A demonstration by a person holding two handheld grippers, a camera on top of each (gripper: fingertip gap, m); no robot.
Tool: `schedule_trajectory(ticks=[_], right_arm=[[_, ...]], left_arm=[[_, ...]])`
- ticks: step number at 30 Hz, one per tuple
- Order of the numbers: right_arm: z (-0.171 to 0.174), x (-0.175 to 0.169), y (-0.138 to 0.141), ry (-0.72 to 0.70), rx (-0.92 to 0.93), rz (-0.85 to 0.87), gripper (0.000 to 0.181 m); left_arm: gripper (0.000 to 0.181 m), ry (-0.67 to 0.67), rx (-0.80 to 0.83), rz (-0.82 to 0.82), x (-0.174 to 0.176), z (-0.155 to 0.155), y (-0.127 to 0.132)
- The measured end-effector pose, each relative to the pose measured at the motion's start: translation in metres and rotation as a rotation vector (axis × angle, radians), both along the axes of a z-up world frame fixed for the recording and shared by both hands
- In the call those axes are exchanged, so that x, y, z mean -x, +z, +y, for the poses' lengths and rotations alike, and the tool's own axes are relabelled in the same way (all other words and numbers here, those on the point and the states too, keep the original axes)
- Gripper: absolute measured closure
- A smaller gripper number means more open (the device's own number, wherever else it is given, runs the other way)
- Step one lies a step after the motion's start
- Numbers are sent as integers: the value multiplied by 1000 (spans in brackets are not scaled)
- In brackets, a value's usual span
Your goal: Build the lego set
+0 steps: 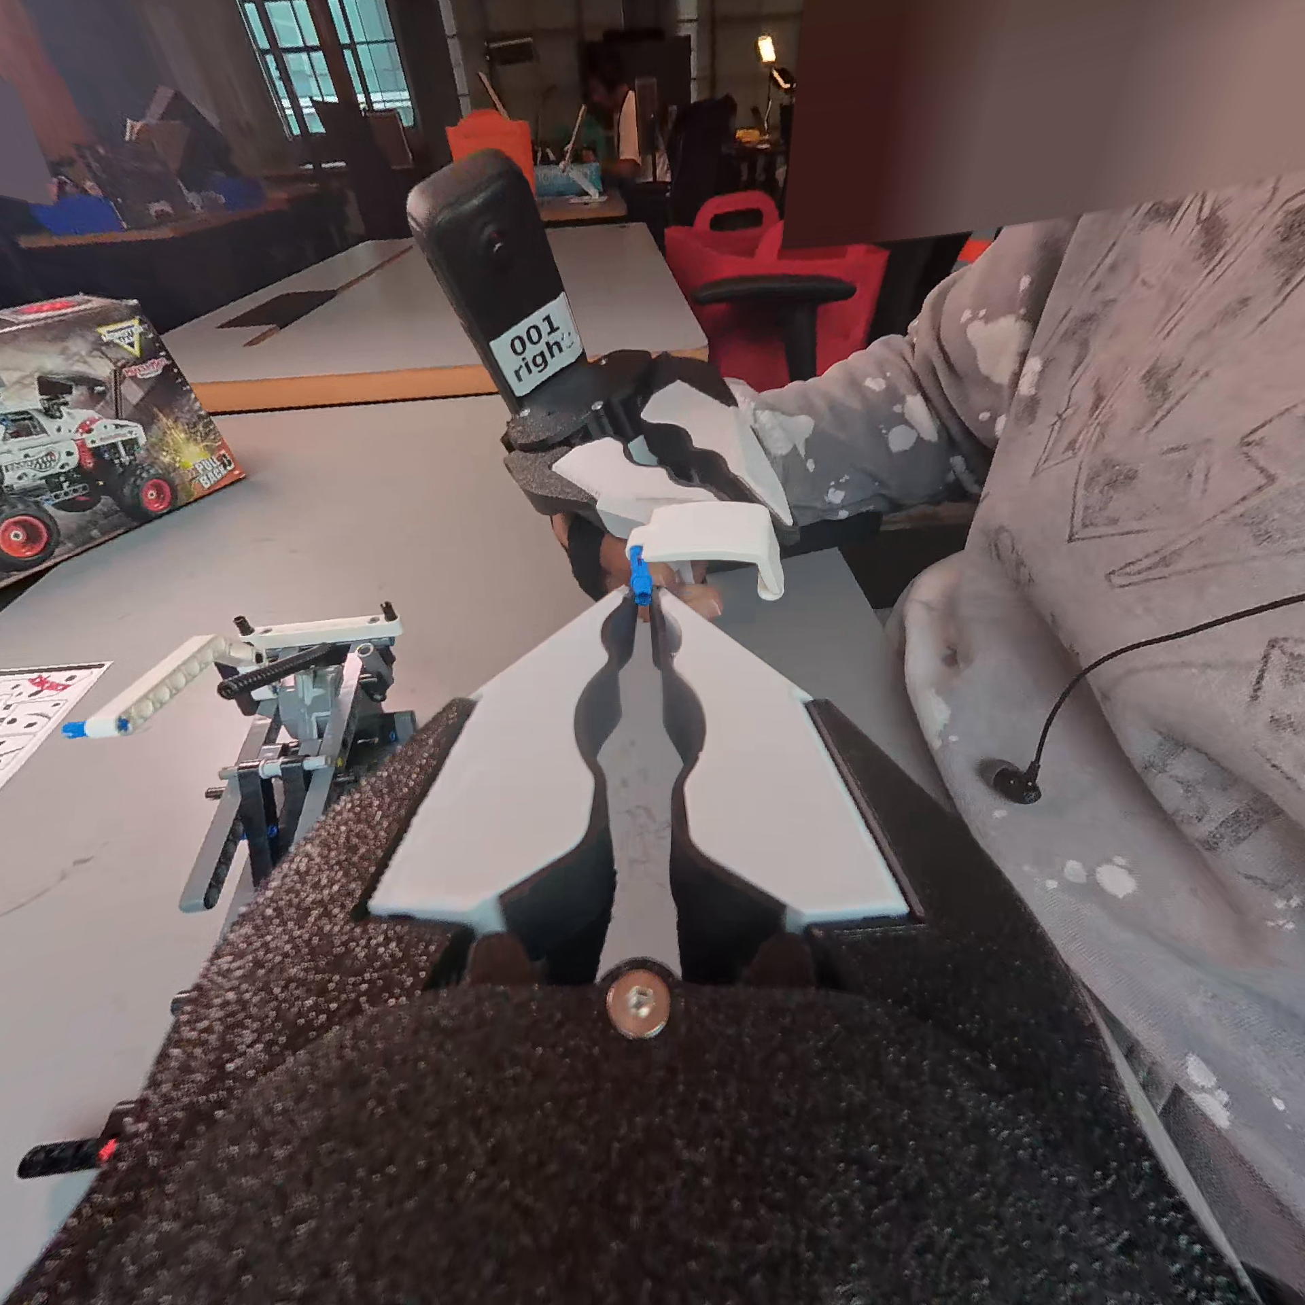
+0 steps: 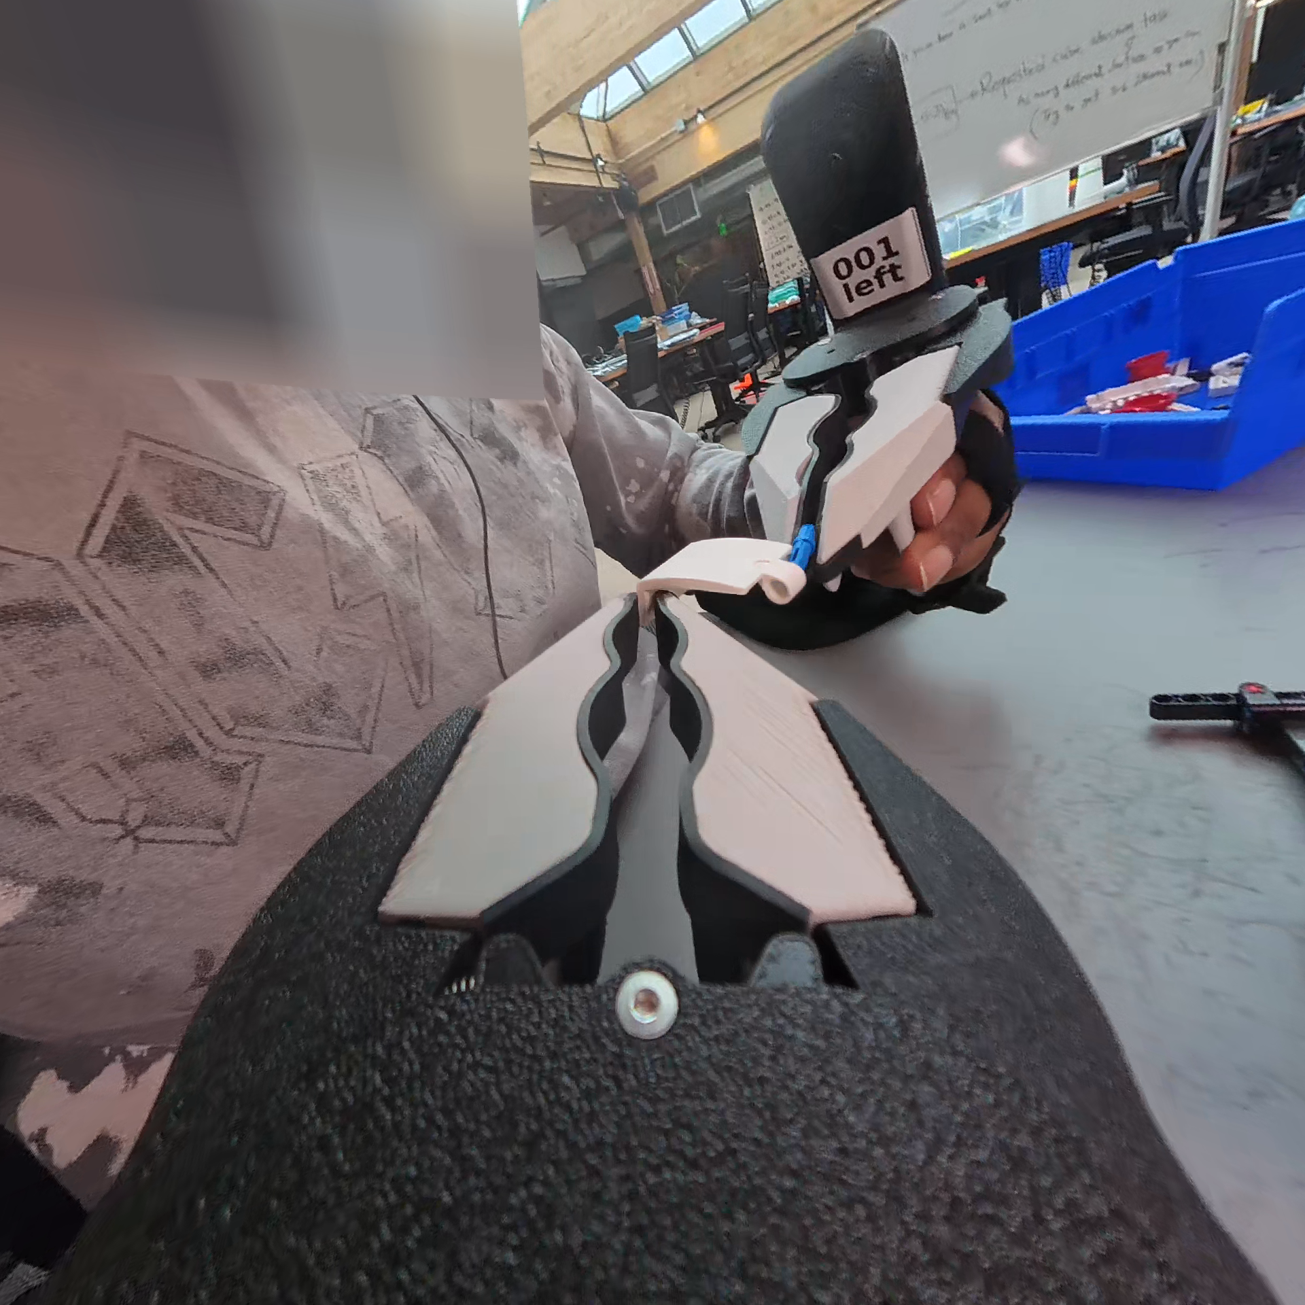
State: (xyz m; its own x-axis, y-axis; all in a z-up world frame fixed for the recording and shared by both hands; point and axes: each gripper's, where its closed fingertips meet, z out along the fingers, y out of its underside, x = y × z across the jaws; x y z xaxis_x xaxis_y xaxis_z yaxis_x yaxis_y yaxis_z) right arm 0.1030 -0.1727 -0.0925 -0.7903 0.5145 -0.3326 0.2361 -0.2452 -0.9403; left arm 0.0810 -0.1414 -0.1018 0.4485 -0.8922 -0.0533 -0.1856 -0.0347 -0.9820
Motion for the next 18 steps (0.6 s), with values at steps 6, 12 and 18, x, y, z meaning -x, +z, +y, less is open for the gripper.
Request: schedule_trajectory(ticks=[6, 12, 18], right_arm=[[15, 4, -51, -40, -239, -187, 179], [30, -14, -107, 123, -568, -463, 179], [56, -11, -124, 184, -691, -622, 179]], left_arm=[[177, -3, 140, 191, 18, 6, -48], [177, 54, 237, 354, 36, 14, -85], [177, 49, 275, 387, 31, 13, -99]])
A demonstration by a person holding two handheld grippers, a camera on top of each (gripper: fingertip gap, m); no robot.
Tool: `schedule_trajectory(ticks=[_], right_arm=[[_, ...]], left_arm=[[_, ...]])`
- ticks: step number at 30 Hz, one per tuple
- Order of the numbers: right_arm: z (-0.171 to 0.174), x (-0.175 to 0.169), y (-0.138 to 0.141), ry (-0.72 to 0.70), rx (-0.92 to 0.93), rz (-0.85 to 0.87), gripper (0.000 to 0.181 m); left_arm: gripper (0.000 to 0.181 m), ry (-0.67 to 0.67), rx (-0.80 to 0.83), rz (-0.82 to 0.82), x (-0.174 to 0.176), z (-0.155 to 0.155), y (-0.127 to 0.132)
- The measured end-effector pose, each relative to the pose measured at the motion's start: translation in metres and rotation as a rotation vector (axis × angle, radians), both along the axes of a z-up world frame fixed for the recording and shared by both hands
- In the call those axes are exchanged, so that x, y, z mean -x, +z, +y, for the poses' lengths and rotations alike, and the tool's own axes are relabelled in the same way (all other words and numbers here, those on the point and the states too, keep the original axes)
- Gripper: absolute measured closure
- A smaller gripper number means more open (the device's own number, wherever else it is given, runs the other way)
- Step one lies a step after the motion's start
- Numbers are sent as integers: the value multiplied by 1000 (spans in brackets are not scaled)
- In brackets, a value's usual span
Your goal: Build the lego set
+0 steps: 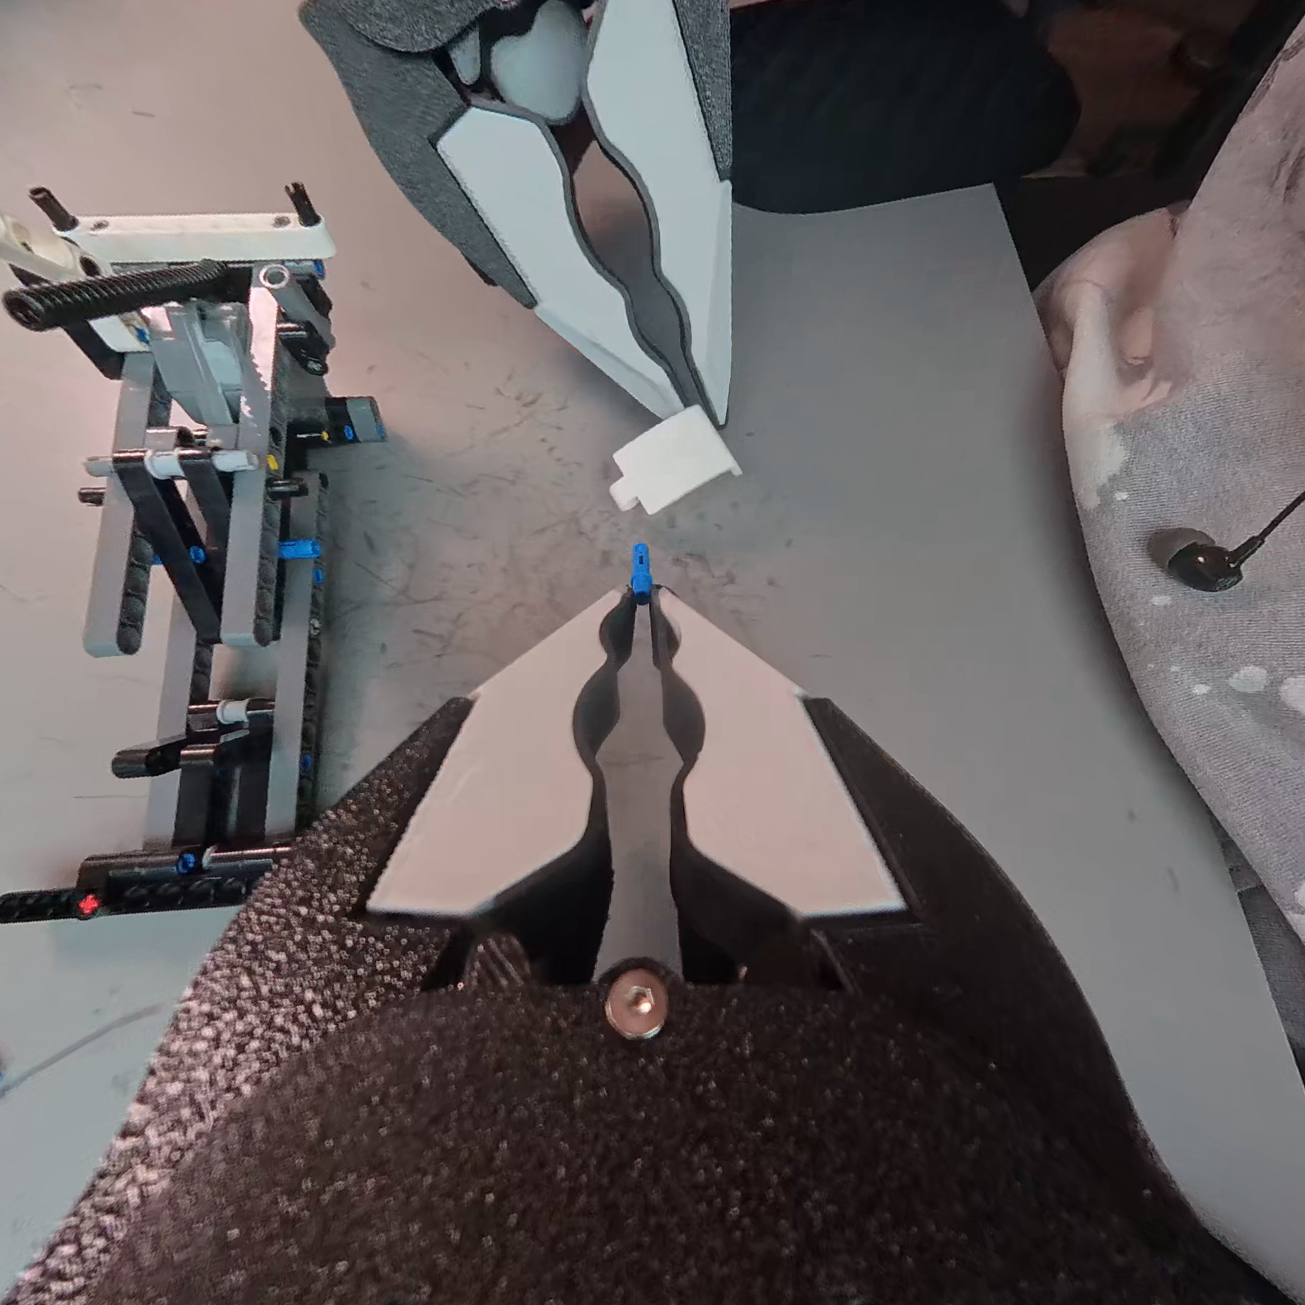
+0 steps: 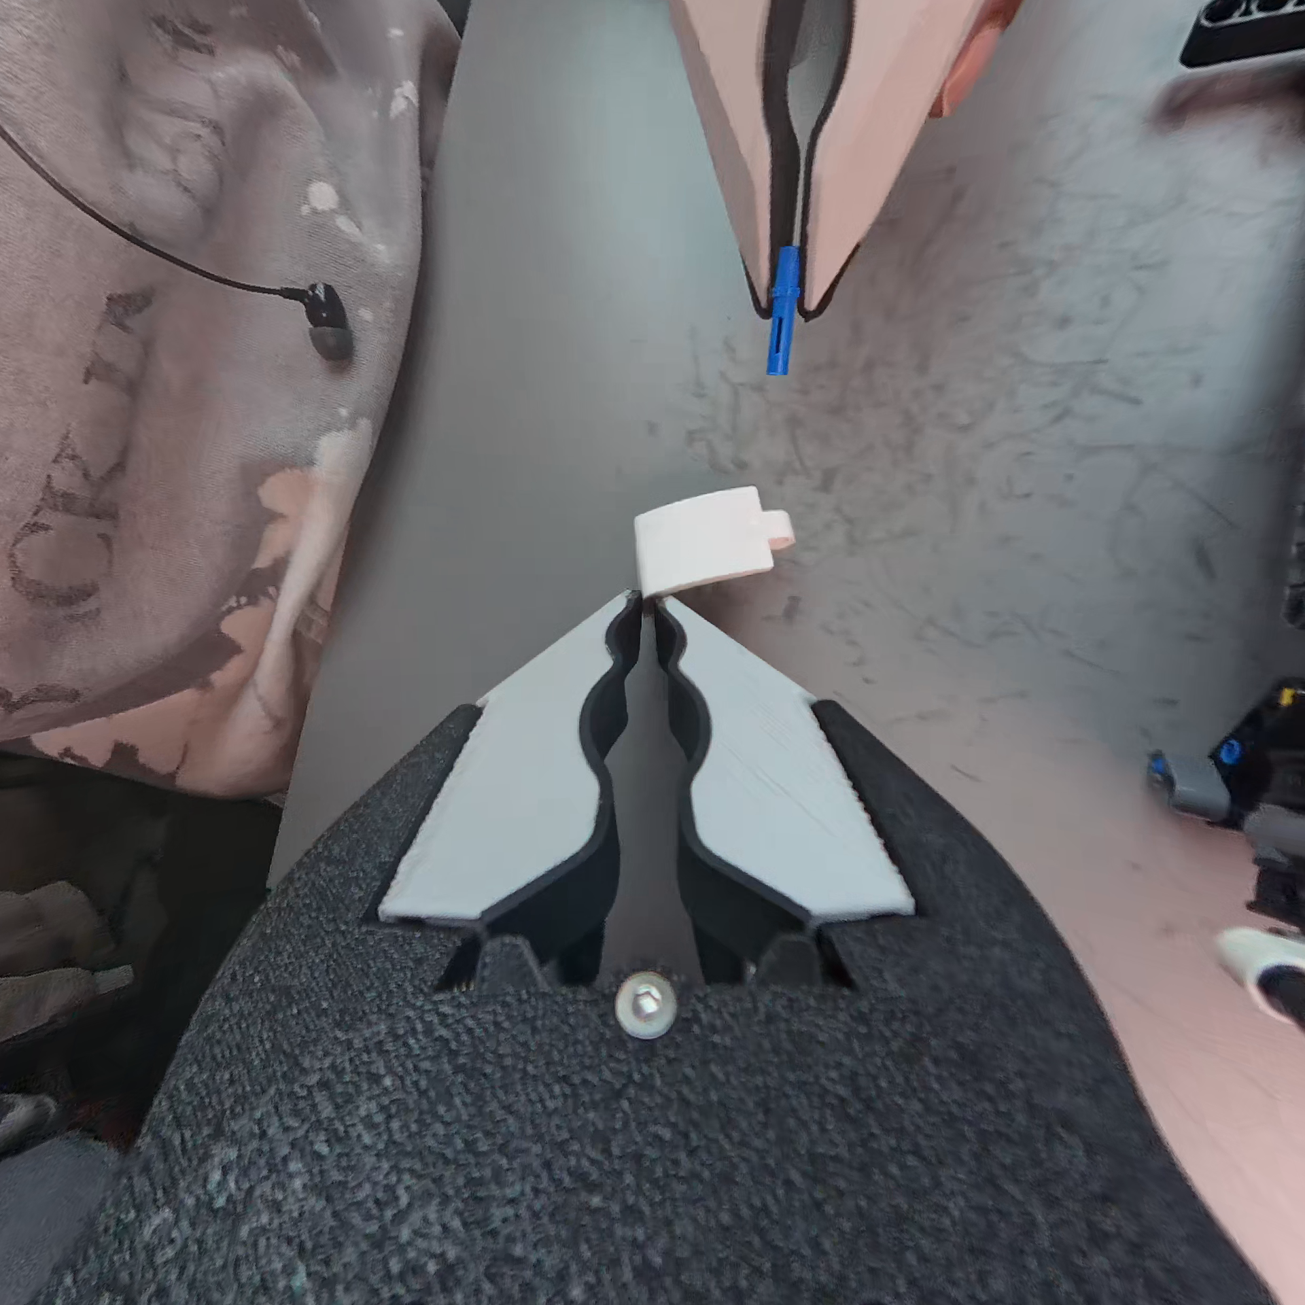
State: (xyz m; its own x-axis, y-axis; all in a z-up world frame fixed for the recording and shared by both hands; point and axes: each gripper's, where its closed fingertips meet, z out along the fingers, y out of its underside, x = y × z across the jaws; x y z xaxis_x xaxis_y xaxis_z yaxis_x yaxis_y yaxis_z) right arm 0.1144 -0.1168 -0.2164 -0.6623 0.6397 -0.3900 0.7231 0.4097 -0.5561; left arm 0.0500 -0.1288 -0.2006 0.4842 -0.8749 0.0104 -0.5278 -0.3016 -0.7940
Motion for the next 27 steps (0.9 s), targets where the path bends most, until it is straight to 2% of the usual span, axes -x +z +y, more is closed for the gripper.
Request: schedule_trajectory(ticks=[4, 7, 10, 13, 16, 20, 23, 24, 25, 27], right_arm=[[2, 3, -2, -73, -8, -36, 161], [0, 5, -1, -199, 47, -56, 150], [-4, 12, 2, -405, 91, -101, 142], [-4, 20, 4, -658, 185, -188, 141], [-1, 23, 4, -806, 236, -251, 145], [3, 25, 1, -885, 237, -332, 153], [7, 24, -5, -918, 181, -348, 170], [-2, 22, -6, -878, 197, -361, 178], [-17, 25, -5, -839, 264, -360, 178], [-26, 37, -1, -803, 287, -212, 179]], left_arm=[[177, 27, 13, 26, 5, 3, -5], [177, 70, 13, 22, 12, 7, -2], [177, 119, 22, 9, 17, 13, 0], [177, 154, 34, 9, 22, 17, -2], [177, 176, 47, -23, 23, 19, 1], [177, 195, 56, -75, 24, 20, 8], [177, 198, 46, -91, 25, 20, 12], [177, 199, 45, -97, 25, 20, 13], [177, 198, 44, -108, 25, 20, 15], [177, 197, 46, -154, 24, 20, 21]])
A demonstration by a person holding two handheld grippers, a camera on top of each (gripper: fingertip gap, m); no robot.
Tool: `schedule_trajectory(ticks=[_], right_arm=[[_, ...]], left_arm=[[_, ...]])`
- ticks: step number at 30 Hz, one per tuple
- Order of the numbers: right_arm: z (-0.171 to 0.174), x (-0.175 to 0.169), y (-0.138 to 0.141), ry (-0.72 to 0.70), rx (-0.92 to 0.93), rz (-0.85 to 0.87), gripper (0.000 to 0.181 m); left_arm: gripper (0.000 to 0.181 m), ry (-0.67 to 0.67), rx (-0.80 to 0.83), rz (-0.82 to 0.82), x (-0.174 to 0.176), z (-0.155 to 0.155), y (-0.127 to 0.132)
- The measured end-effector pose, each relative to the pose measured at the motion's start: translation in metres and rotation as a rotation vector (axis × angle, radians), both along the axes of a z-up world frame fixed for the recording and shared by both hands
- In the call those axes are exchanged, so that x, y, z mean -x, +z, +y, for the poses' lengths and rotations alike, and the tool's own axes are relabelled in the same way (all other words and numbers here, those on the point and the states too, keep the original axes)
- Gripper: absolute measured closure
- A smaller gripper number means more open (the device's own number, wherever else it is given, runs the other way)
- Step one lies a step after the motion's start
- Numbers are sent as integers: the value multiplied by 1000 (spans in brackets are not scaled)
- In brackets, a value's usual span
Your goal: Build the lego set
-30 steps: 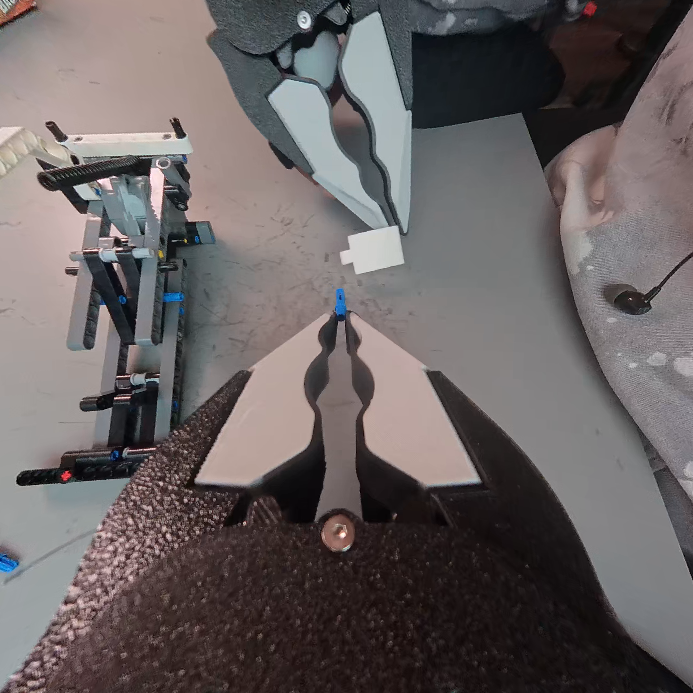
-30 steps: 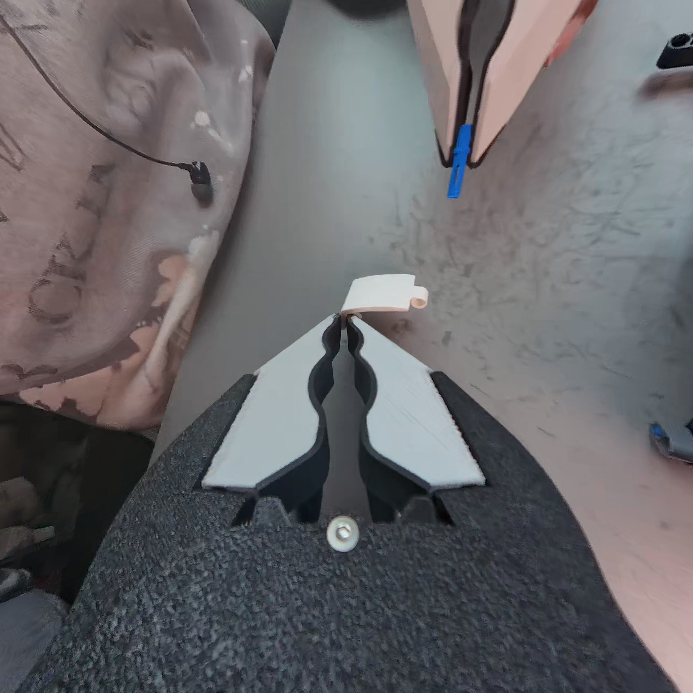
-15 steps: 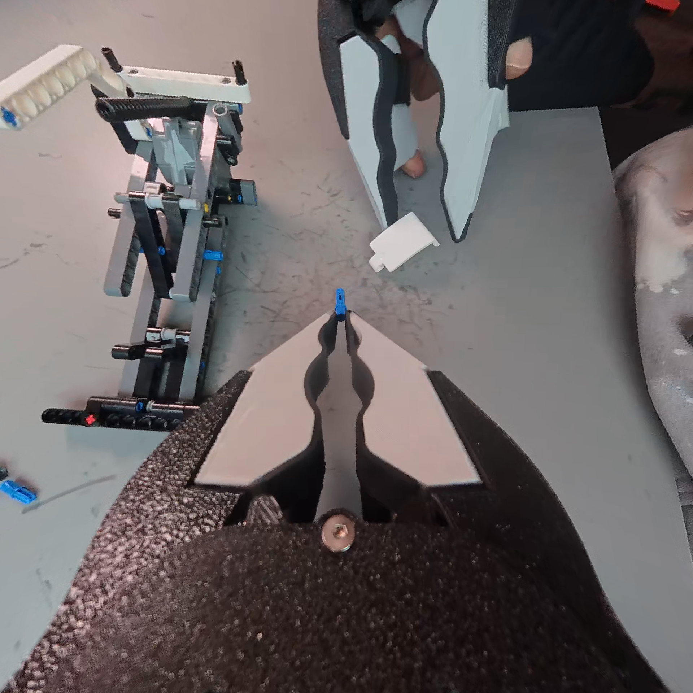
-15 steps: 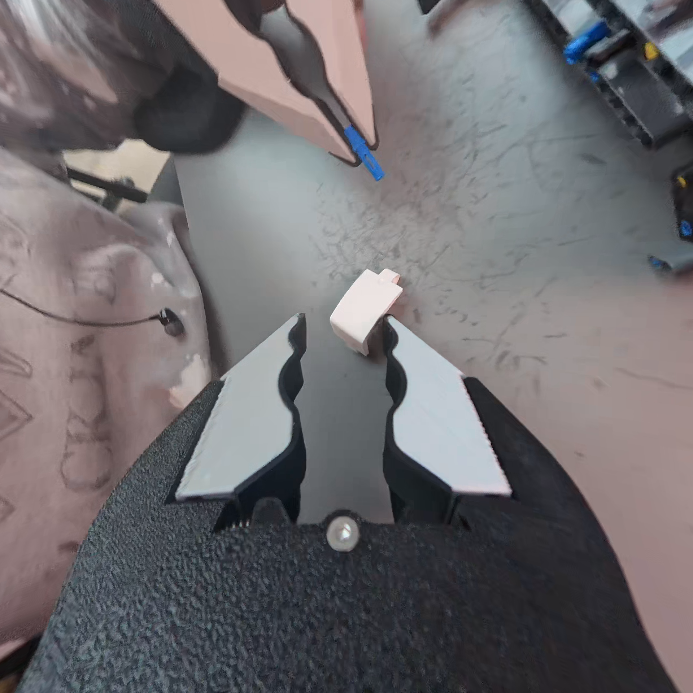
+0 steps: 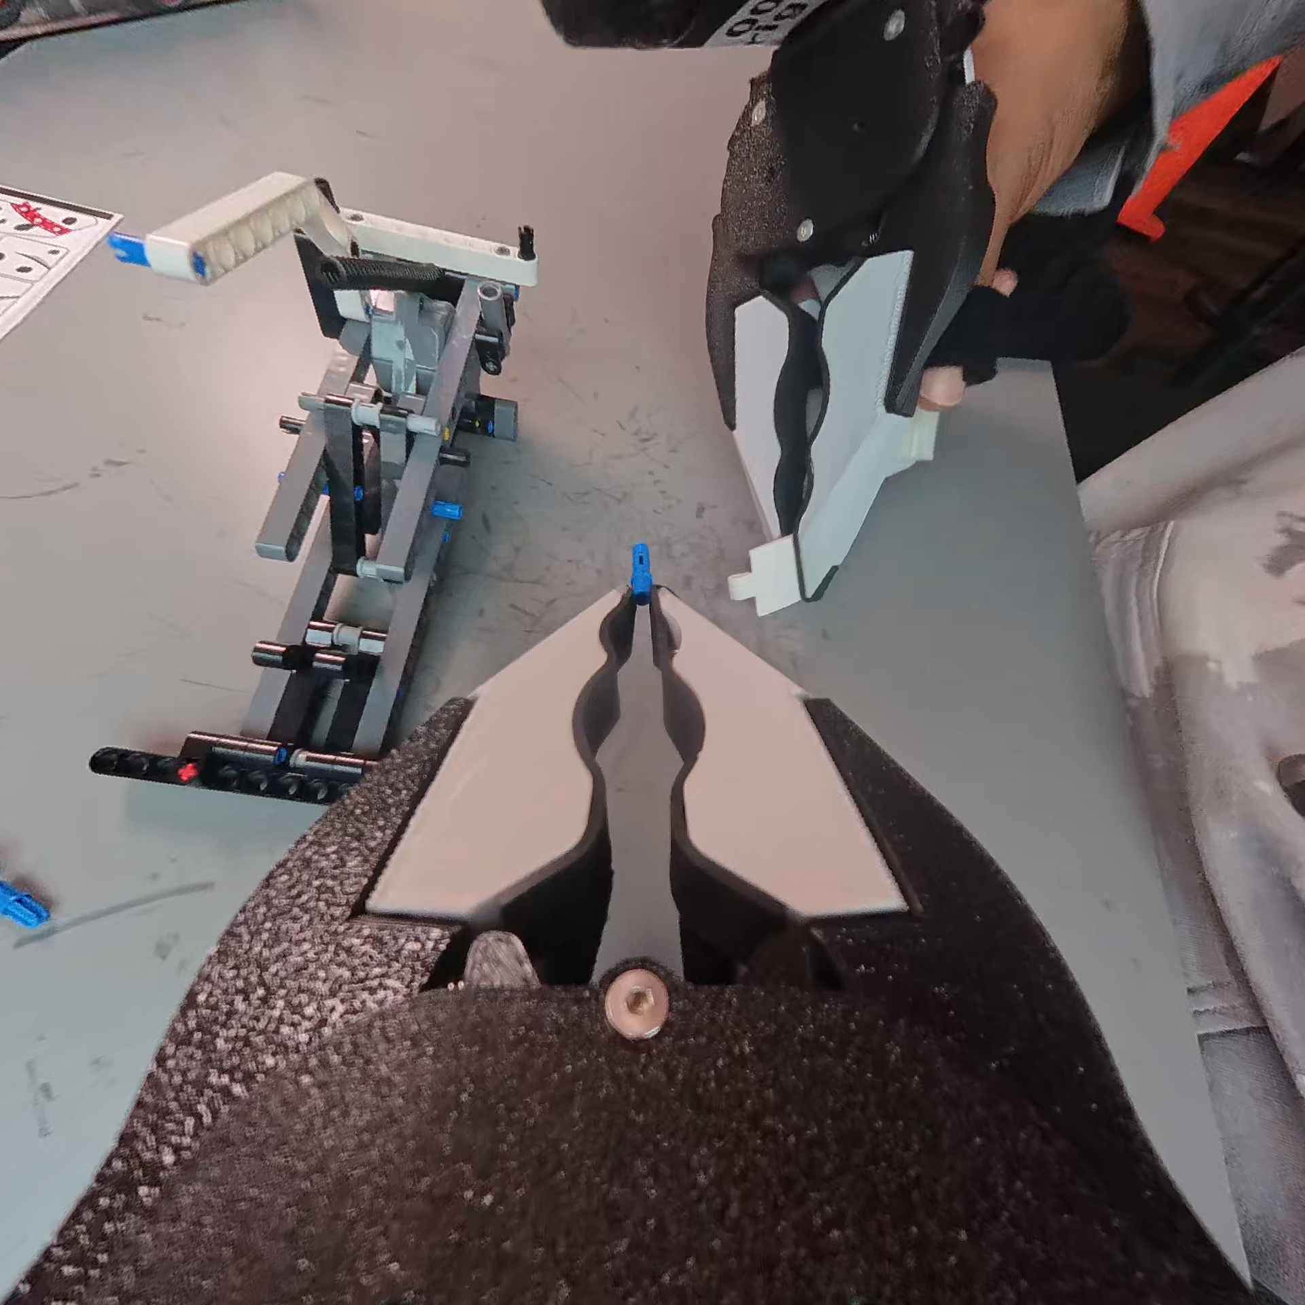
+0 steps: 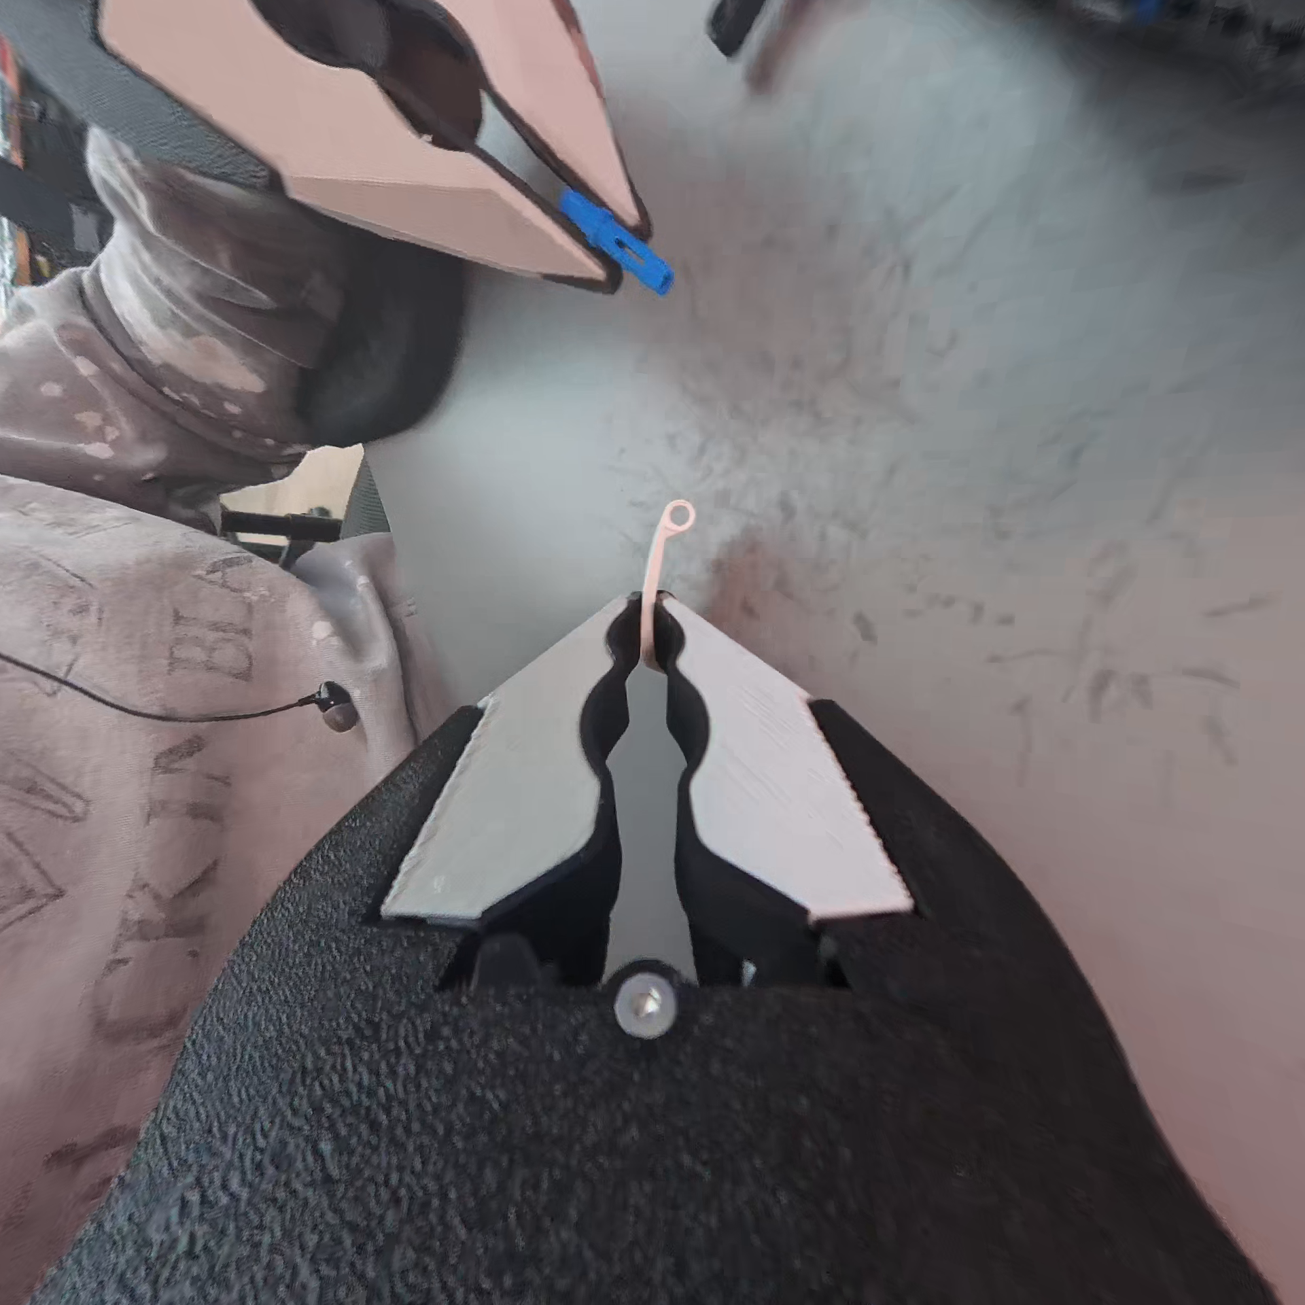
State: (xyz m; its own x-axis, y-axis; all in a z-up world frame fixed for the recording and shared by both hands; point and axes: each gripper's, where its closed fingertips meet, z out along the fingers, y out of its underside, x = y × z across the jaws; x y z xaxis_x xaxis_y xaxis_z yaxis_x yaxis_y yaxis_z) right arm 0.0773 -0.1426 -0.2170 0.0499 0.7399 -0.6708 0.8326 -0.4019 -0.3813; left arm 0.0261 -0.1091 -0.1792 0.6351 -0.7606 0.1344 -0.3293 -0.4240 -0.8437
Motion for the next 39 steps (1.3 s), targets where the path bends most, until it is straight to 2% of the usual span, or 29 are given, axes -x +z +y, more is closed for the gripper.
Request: schedule_trajectory(ticks=[2, 5, 8, 11, 21, 30, 39], right_arm=[[6, 16, 27, 32, -75, 262, 179], [25, 30, 88, -56, -36, 642, 179], [34, 32, 118, -103, -22, 847, 179], [30, 32, 129, -63, -4, 970, 179], [28, 41, 114, 120, -107, 1000, 179], [30, 38, 98, 205, -186, 936, 179], [29, 40, 89, 233, -239, 895, 179]], left_arm=[[177, 10, -26, -69, 0, 2, 13], [177, 5, -125, -236, 0, 2, 49], [177, -20, -230, -414, -2, -5, 88], [177, -27, -260, -494, -3, -9, 102], [178, -2, -109, -552, -5, 1, 88], [178, -23, 27, -617, -8, 2, 75], [178, -37, 59, -596, -11, 0, 69]])
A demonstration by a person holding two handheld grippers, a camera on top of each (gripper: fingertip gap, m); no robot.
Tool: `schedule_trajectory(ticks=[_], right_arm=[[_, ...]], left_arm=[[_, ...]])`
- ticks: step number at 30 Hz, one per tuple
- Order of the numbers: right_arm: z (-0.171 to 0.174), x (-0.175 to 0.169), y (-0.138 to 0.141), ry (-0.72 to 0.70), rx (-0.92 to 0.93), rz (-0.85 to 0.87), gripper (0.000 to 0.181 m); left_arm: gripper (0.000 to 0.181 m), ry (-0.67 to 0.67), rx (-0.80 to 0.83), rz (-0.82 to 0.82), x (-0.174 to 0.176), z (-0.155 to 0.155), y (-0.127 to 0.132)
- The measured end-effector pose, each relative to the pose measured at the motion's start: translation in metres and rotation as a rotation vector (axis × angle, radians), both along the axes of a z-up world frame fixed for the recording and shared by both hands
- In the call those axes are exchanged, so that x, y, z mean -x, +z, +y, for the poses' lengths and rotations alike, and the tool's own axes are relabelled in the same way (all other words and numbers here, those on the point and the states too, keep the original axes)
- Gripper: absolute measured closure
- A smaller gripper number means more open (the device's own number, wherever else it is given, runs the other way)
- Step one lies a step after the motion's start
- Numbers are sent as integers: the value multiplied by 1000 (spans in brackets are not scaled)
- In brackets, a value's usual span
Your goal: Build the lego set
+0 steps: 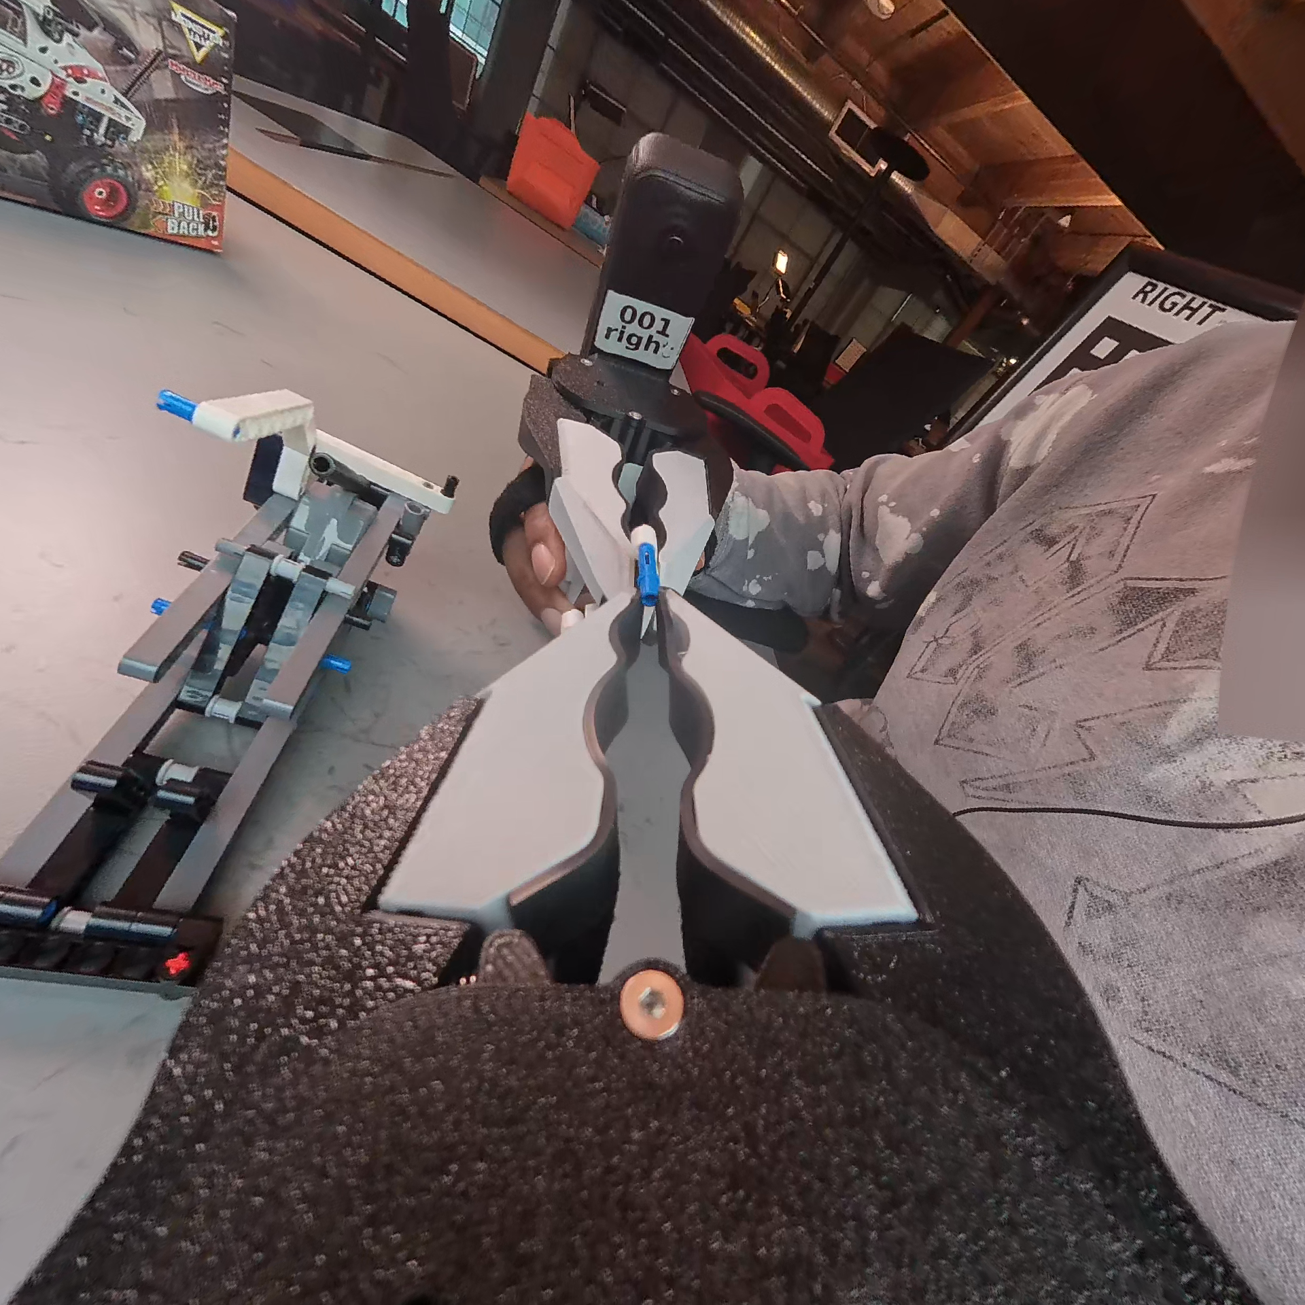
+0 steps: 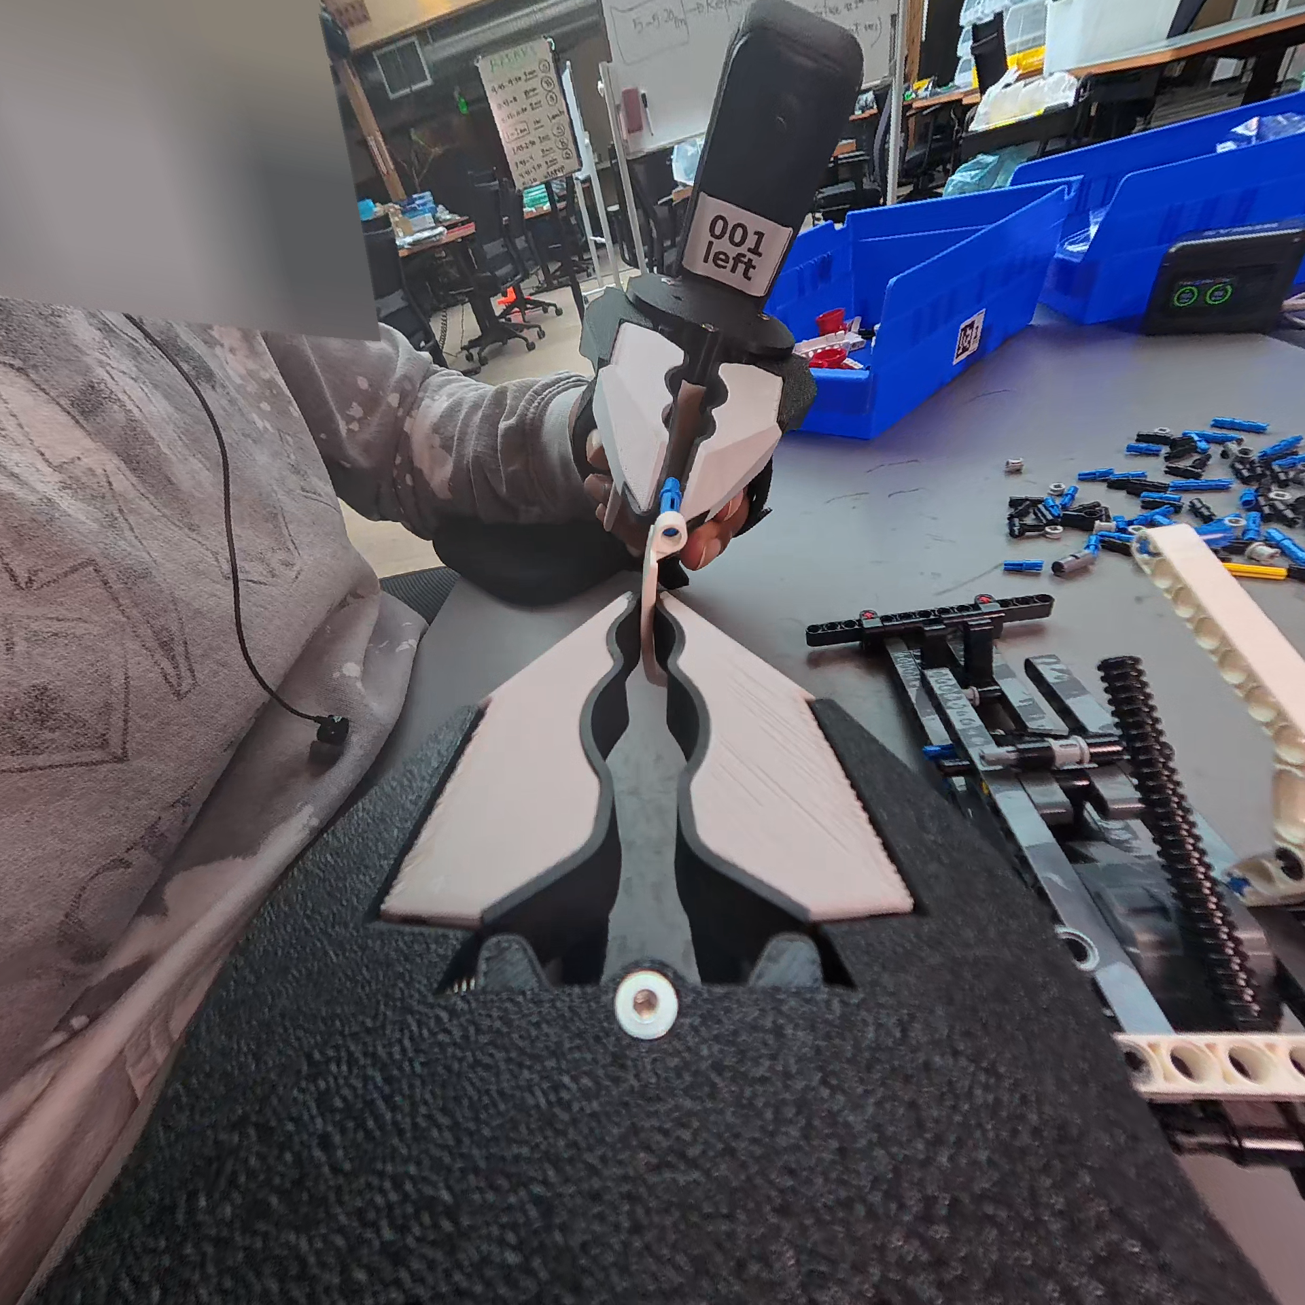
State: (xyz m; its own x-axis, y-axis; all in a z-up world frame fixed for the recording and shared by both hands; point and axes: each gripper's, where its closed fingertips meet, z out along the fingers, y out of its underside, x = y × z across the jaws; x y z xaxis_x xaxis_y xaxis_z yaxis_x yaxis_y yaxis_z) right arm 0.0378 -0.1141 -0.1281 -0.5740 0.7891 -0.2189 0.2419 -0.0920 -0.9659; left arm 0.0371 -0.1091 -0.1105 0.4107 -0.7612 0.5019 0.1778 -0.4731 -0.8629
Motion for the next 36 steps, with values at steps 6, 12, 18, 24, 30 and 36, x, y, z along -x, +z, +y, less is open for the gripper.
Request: schedule_trajectory(ticks=[6, 12, 18, 24, 30, 36], right_arm=[[1, 0, -2, -12, -27, 3, 179], [3, 2, -2, -30, -43, 9, 179], [3, 3, -6, -42, -76, 4, 179], [4, 4, -9, -53, -110, -1, 179], [5, 4, -8, -59, -125, 10, 179], [8, 3, -6, -68, -127, 24, 179]], left_arm=[[177, -1, 1, -5, 0, -1, 0], [176, -10, 9, -46, 1, -2, 4], [172, -6, 41, -75, 2, 0, 3], [179, 2, 68, -79, 4, 2, -1], [181, -2, 62, -88, 3, 2, 1], [181, 66, 56, -12, 16, 10, -6]])
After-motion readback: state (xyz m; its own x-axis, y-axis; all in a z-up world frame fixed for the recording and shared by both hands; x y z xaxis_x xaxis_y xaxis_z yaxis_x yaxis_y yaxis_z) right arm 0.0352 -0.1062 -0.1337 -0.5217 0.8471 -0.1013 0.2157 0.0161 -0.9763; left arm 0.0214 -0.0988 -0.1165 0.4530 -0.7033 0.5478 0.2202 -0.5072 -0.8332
